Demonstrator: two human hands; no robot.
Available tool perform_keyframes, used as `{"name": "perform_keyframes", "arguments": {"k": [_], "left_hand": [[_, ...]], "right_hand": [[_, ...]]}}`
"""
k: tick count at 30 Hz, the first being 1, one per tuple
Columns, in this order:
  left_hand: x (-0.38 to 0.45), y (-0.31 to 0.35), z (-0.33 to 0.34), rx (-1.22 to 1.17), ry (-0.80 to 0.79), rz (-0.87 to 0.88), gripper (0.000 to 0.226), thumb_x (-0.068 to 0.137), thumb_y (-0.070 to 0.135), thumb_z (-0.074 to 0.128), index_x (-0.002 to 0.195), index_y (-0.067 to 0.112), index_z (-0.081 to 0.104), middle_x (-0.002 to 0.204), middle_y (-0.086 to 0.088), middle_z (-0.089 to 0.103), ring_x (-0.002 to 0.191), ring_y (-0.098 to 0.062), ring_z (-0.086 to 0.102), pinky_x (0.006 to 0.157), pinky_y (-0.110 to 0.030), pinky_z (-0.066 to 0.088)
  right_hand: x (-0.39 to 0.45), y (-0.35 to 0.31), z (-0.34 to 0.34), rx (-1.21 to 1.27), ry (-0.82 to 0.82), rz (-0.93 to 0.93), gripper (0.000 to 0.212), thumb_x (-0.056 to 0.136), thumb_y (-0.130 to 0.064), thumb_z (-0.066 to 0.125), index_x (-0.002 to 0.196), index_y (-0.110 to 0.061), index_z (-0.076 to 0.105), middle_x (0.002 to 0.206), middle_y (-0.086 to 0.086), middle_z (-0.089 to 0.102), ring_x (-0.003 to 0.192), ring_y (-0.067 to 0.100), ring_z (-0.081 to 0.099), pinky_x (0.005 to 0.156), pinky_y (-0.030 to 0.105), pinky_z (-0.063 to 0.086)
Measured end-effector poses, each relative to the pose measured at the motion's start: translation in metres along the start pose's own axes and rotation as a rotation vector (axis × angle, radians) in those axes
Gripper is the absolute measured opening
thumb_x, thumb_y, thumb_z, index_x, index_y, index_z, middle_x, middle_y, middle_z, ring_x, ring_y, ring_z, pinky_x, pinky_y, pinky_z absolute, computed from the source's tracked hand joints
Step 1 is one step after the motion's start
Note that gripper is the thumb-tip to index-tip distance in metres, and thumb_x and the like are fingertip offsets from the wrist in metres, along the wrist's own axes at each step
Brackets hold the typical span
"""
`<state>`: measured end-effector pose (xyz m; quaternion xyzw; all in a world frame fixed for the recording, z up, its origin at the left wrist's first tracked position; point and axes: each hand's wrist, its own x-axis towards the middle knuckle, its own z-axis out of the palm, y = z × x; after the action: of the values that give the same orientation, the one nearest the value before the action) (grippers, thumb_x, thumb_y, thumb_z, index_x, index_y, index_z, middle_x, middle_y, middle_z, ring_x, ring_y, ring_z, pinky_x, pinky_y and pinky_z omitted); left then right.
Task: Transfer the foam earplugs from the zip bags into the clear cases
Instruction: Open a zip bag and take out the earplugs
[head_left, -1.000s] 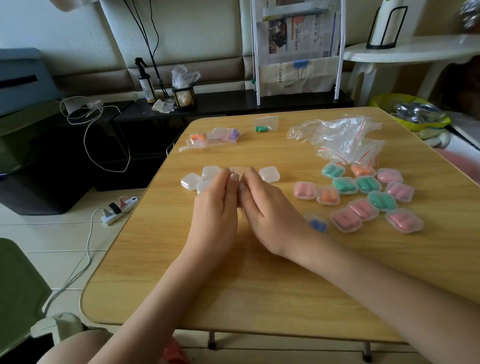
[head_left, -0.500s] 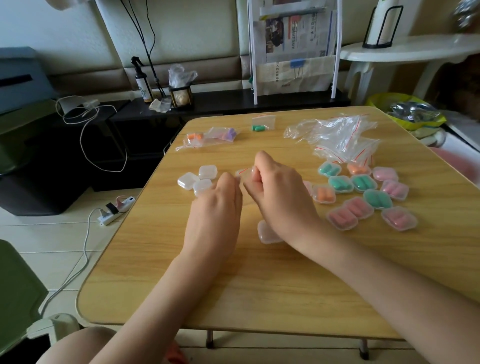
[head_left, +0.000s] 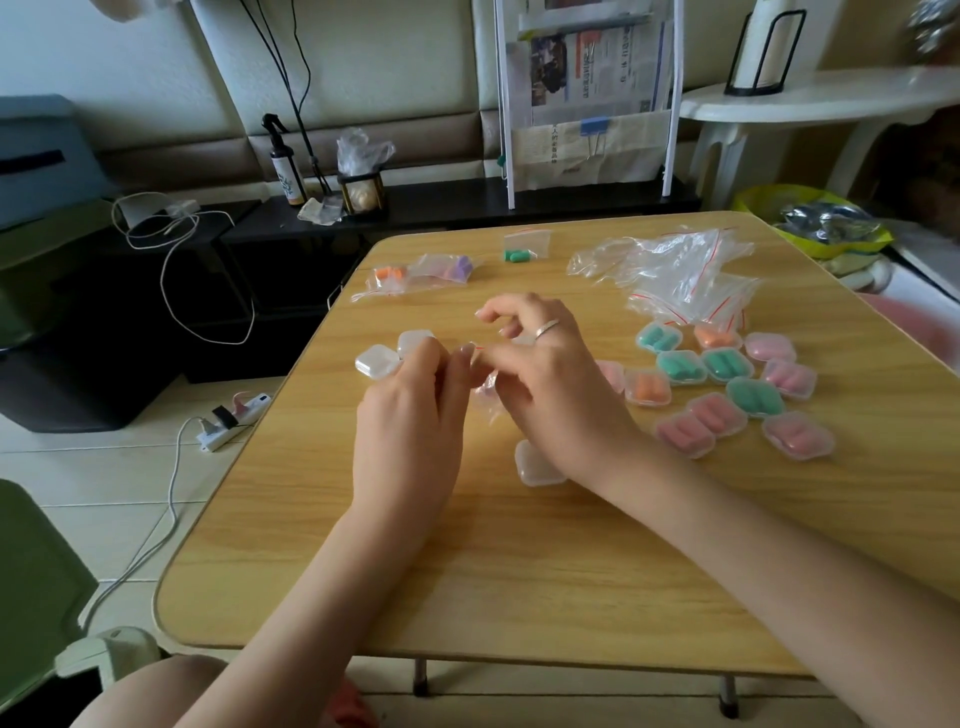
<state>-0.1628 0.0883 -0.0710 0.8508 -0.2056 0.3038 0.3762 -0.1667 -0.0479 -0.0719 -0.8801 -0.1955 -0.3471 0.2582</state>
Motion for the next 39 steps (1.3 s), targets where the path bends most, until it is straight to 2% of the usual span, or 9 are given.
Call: {"name": "perform_keyframes", "arguments": {"k": [7,10,14,19,22,29,32,35,39], "left_hand": [[-0.001,0.002,0.0,-0.016,0.003,0.211,0.026,0.095,0.026,0.046,0.073,0.018,0.036,0.058,0.011,0.033,0.05,-0.017,0.03,0.045,-0.02,0.025],[-0.004,0.002,0.003,-0.005,-0.018,0.298,0.03,0.095,0.025,0.046,0.072,0.007,0.046,0.061,0.003,0.046,0.054,-0.016,0.038,0.049,-0.029,0.034],[-0.003,0.014,-0.001,-0.256,-0.042,-0.027,0.024,0.099,0.029,0.042,0.078,0.02,0.049,0.065,0.006,0.058,0.061,-0.01,0.056,0.057,-0.025,0.044],[0.013,0.004,-0.007,-0.628,0.052,-0.558,0.007,0.097,0.021,0.051,0.099,0.02,0.057,0.092,0.0,0.065,0.081,-0.01,0.065,0.059,-0.023,0.052],[0.016,0.0,-0.008,-0.873,-0.055,-0.72,0.019,0.094,0.018,0.056,0.109,0.008,0.062,0.098,-0.006,0.069,0.09,-0.015,0.068,0.069,-0.021,0.055],[0.015,0.001,-0.012,-1.003,-0.082,-0.693,0.009,0.079,0.012,0.069,0.086,0.011,0.064,0.081,-0.002,0.067,0.077,-0.01,0.066,0.07,-0.021,0.053],[0.014,0.004,-0.011,-0.928,-0.132,-0.645,0.006,0.081,0.012,0.069,0.081,0.011,0.064,0.081,-0.003,0.066,0.079,-0.012,0.066,0.071,-0.022,0.054],[0.012,0.005,-0.009,-0.905,-0.148,-0.635,0.005,0.083,0.012,0.068,0.081,0.012,0.063,0.078,0.0,0.067,0.08,-0.011,0.067,0.072,-0.023,0.055],[0.014,0.003,-0.01,-0.98,-0.109,-0.68,0.009,0.091,0.007,0.058,0.082,0.009,0.059,0.071,0.003,0.068,0.073,-0.01,0.067,0.07,-0.021,0.055]], "right_hand": [[0.001,-0.006,-0.005,-0.02,-0.276,0.135,0.048,0.092,-0.032,0.028,0.086,-0.011,0.07,0.136,0.005,0.052,0.119,0.024,0.045,0.093,0.048,0.043],[0.002,-0.002,-0.011,-0.023,-0.313,0.187,0.035,0.094,-0.032,0.042,0.116,-0.021,0.067,0.139,0.002,0.049,0.122,0.027,0.044,0.095,0.05,0.041],[0.007,0.001,-0.01,0.173,-0.212,0.234,0.06,0.094,-0.03,0.055,0.149,-0.028,0.03,0.138,0.001,0.049,0.126,0.02,0.045,0.102,0.044,0.04],[0.008,0.0,-0.013,0.451,-0.197,0.318,0.062,0.09,-0.027,0.063,0.144,-0.037,0.032,0.127,-0.011,0.051,0.114,-0.004,0.047,0.101,0.011,0.035],[0.008,-0.003,-0.013,0.524,-0.21,0.31,0.056,0.092,-0.031,0.058,0.144,-0.033,0.036,0.133,-0.012,0.05,0.118,-0.004,0.045,0.1,0.009,0.033],[0.007,-0.004,-0.015,0.583,-0.187,0.306,0.044,0.097,-0.022,0.051,0.139,-0.03,0.046,0.127,-0.018,0.052,0.102,-0.02,0.047,0.086,0.002,0.036],[0.005,0.0,-0.016,0.573,-0.144,0.343,0.05,0.095,0.0,0.05,0.132,-0.034,0.055,0.119,-0.015,0.06,0.075,0.003,0.06,0.063,0.021,0.051],[0.007,0.001,-0.016,0.589,-0.141,0.39,0.047,0.093,-0.001,0.053,0.125,-0.036,0.059,0.118,-0.013,0.065,0.097,0.02,0.063,0.083,0.041,0.053],[0.01,0.004,-0.017,0.583,-0.125,0.445,0.029,0.086,-0.002,0.065,0.108,-0.021,0.07,0.098,-0.021,0.066,0.089,-0.014,0.057,0.075,0.006,0.046]]}}
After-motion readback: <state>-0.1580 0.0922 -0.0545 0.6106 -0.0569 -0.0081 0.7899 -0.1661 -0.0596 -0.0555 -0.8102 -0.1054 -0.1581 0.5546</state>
